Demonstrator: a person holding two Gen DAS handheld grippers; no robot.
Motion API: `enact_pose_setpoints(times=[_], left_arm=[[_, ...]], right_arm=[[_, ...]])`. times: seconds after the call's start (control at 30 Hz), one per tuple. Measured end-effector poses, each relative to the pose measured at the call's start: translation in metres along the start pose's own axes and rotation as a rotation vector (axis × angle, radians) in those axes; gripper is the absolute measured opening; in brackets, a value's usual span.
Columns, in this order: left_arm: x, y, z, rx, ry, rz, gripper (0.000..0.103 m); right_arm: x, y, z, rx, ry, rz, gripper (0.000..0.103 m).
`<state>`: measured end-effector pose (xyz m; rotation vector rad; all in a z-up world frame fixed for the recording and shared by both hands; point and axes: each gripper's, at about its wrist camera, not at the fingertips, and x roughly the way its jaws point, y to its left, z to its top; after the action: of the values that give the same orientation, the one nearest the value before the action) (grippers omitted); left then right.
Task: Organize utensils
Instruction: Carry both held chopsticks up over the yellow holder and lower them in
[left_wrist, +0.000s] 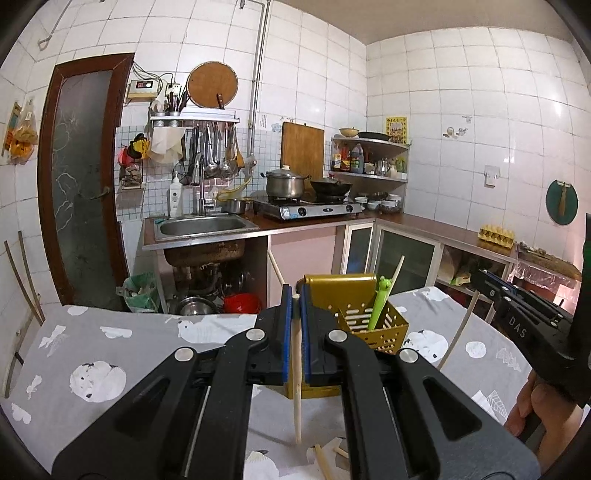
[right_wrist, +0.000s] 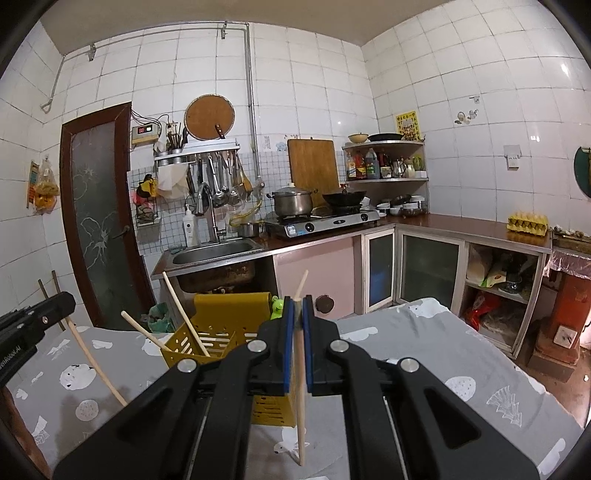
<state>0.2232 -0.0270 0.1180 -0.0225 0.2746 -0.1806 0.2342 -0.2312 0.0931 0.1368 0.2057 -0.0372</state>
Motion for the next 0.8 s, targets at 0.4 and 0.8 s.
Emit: enact_pose_setpoints(times=[0.4,0.8], left_arm=[[-0.009,-0.012,0.070,0.032,-0.133,-0.008,0.003],[0.032,-0.028,0.119,0.059,-0.219,0.039,0.003]], right_arm=[[-0.010,0.015,0.066,-0.003,-0.107,0.032,0.005],[0.012,0.051,0.128,-0.045,-0.200,0.032,0.005]])
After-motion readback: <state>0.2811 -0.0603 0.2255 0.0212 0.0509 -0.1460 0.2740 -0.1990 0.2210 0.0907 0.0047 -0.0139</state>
